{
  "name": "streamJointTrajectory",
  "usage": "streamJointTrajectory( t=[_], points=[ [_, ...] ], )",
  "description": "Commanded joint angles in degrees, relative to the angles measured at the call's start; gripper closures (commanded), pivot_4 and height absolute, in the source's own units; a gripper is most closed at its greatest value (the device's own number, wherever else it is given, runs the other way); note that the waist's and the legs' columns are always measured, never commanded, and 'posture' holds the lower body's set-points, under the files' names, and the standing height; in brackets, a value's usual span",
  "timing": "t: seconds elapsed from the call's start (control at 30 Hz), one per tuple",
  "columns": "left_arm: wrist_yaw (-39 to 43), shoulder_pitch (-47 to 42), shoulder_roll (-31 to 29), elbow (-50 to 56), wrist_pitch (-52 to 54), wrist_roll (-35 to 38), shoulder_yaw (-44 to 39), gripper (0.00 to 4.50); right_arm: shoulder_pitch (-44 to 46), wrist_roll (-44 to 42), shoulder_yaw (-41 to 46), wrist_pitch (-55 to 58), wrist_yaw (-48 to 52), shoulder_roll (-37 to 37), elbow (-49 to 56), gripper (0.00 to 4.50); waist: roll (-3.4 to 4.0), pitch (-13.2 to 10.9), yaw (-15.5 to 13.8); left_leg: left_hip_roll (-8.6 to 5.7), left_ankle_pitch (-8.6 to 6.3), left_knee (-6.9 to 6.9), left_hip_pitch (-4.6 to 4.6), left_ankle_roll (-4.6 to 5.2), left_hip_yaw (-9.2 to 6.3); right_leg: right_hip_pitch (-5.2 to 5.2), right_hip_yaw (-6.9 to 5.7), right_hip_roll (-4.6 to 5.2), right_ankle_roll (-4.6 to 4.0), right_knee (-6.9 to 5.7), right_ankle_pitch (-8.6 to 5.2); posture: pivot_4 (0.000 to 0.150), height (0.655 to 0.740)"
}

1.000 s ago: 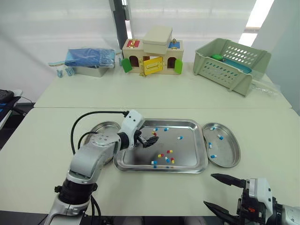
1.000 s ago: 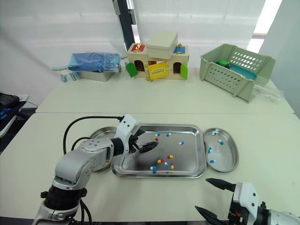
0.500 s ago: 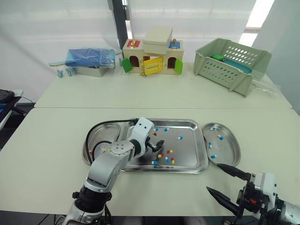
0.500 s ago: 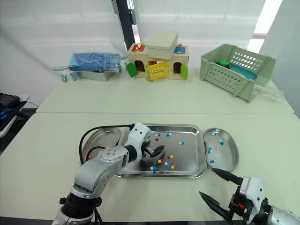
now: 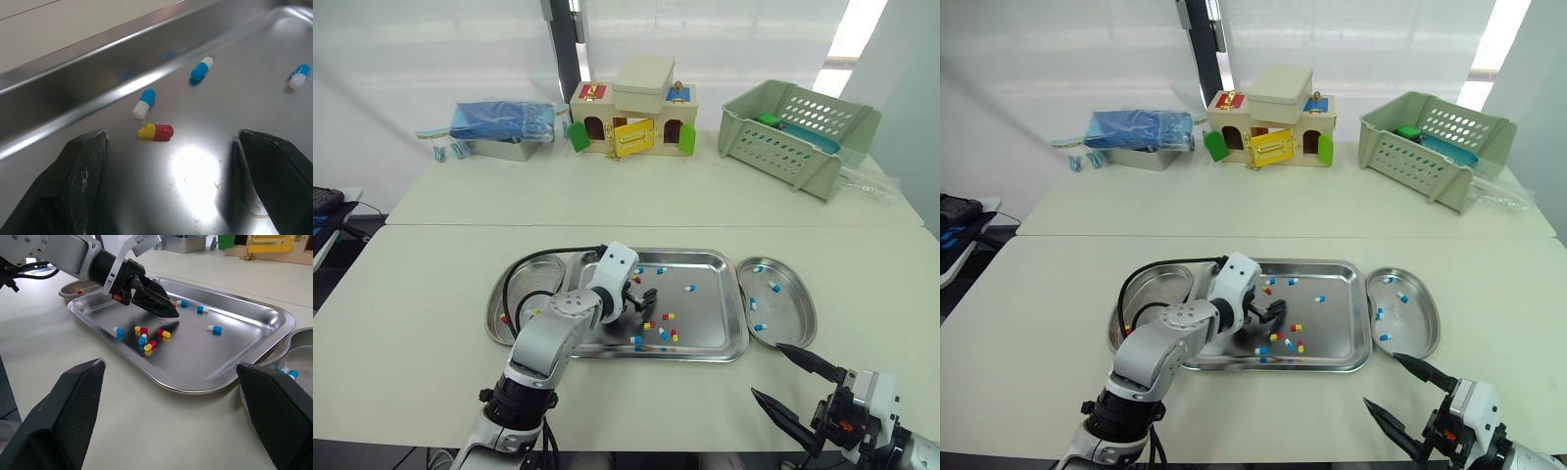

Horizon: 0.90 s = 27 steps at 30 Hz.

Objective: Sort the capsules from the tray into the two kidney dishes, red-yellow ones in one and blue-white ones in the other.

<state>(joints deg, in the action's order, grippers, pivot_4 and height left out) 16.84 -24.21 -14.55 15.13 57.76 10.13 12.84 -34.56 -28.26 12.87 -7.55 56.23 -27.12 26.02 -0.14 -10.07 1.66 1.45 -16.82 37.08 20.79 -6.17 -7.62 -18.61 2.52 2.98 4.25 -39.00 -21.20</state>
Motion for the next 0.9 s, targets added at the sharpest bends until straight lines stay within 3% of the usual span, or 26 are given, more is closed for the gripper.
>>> streamJointTrajectory(
  t=[0.03, 0.2, 0.53, 0.67, 0.9],
  points=[
    [-0.36, -0.55, 0.53, -0.04, 0.30, -0.44, 0.17, 0.20, 0.06, -0.57, 0.67, -1.18, 0.33, -0.68, 0.32, 0.00, 0.00, 0.00, 0.00, 0.00, 0.00, 0.00, 0.00, 0.00, 0.00, 0.00, 0.00, 0.00, 0.00, 0.00, 0.00, 0.150, 0.7400],
    [-0.43, -0.18, 0.59, 0.27, 1.16, -0.61, 0.55, 1.51, 0.26, -0.60, 0.49, -1.36, 0.31, -0.96, -0.02, 0.00, 0.01, 0.01, 0.01, 0.00, 0.00, 0.00, 0.00, 0.00, 0.00, 0.00, 0.00, 0.00, 0.00, 0.00, 0.00, 0.150, 0.7400],
    [-1.25, -0.51, 1.30, -0.27, 2.10, -0.75, 0.43, 1.51, 0.93, -0.11, -0.14, -1.80, 0.01, -0.91, -1.10, 0.00, 0.04, 0.02, 0.01, 0.00, 0.00, 0.00, -0.10, 0.00, -0.01, 0.12, -0.01, 0.01, 0.00, 0.01, 0.00, 0.150, 0.7400],
    [-1.45, -0.51, 1.47, -0.34, 2.26, -0.85, 0.45, 2.28, 1.05, -0.07, -0.27, -2.04, -0.03, -0.85, -1.29, 0.00, 0.04, 0.03, 0.00, -0.01, 0.00, 0.00, -0.10, 0.00, -0.01, 0.14, -0.01, 0.01, 0.00, 0.02, 0.00, 0.150, 0.7400],
    [-1.68, -0.68, 1.70, -0.83, 2.10, -1.05, 0.29, 2.28, 1.27, -0.02, -0.44, -2.31, 0.00, -0.85, -1.64, 0.00, 0.05, 0.03, 0.00, -0.01, 0.00, 0.00, -0.12, 0.00, -0.01, 0.15, -0.01, 0.02, 0.00, 0.02, 0.00, 0.150, 0.7400]
  ],
)
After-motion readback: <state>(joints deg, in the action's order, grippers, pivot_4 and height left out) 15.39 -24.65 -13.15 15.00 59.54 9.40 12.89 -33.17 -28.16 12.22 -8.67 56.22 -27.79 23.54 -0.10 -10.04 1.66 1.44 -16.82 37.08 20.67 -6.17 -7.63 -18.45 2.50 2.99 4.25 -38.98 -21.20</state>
